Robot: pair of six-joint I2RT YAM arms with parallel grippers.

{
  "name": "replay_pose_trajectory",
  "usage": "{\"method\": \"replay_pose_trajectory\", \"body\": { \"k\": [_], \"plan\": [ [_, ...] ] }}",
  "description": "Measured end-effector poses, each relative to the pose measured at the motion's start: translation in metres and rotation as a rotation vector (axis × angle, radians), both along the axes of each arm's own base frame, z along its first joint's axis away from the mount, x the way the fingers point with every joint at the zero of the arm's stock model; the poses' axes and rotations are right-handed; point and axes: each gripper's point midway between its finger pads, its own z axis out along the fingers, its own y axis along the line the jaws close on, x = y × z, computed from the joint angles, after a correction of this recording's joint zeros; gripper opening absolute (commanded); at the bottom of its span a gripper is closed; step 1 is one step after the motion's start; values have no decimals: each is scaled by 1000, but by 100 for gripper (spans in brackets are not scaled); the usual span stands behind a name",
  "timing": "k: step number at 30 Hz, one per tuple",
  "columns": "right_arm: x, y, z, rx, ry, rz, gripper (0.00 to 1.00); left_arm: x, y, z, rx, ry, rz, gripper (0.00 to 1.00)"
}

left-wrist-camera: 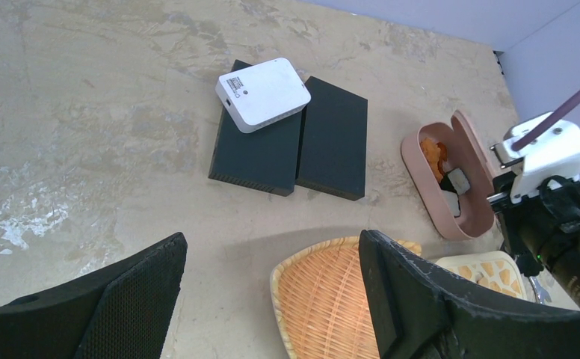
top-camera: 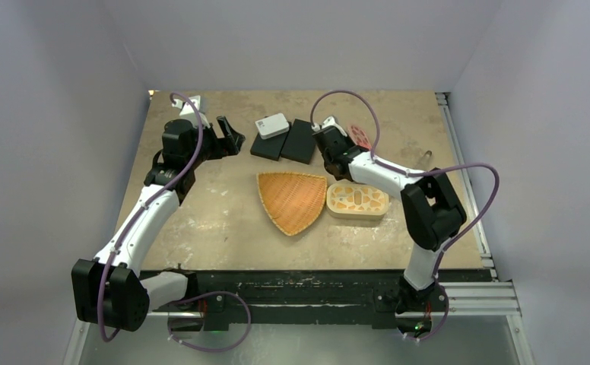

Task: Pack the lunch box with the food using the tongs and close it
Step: Close the cover of the packing box.

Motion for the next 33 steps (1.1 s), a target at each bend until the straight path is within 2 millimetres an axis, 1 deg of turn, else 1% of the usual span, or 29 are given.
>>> {"method": "replay_pose_trajectory", "body": {
  "k": [4, 5, 6, 7, 10, 11, 14, 18, 21, 25, 27, 28, 30, 33],
  "plan": [
    [1, 2, -12, -22, 34, 18, 0, 0, 0, 0, 0, 0, 0, 84],
    [2, 2, -13, -23, 36, 20, 4, 0, 0, 0, 0, 0, -1, 84],
    [2, 2, -14, -25, 38, 22, 14, 0, 0, 0, 0, 0, -1, 84],
    [3, 3, -15, -25, 38, 23, 27, 0, 0, 0, 0, 0, -1, 84],
    [4, 5, -20, -18, 48, 31, 57, 0, -1, 0, -1, 0, -3, 84],
    [4, 6, -22, -9, 53, 37, 62, 0, -1, 0, -1, 1, -4, 84],
    [4, 11, -24, 15, 61, 51, 71, 0, -1, 0, -2, 1, -5, 84],
    [3, 16, -27, 48, 77, 71, 76, 0, -1, 0, -2, 2, -7, 84],
    [-1, 20, -25, 85, 91, 86, 79, -1, -1, 0, -2, 2, -8, 83],
    [-5, 29, -10, 176, 76, 114, 79, 0, -1, -1, 5, 1, -10, 73],
    [-5, 33, 1, 244, 53, 120, 77, 0, -3, -2, 10, 1, -16, 72],
    [-5, 34, 7, 282, 41, 121, 77, 1, -7, -4, 12, 3, -25, 72],
    [-3, 32, 18, 359, 20, 114, 76, 2, -21, -12, 13, 15, -61, 71],
    [5, 18, 34, 495, -27, 80, 75, 0, -59, -37, 8, 93, -146, 70]
  ]
}}
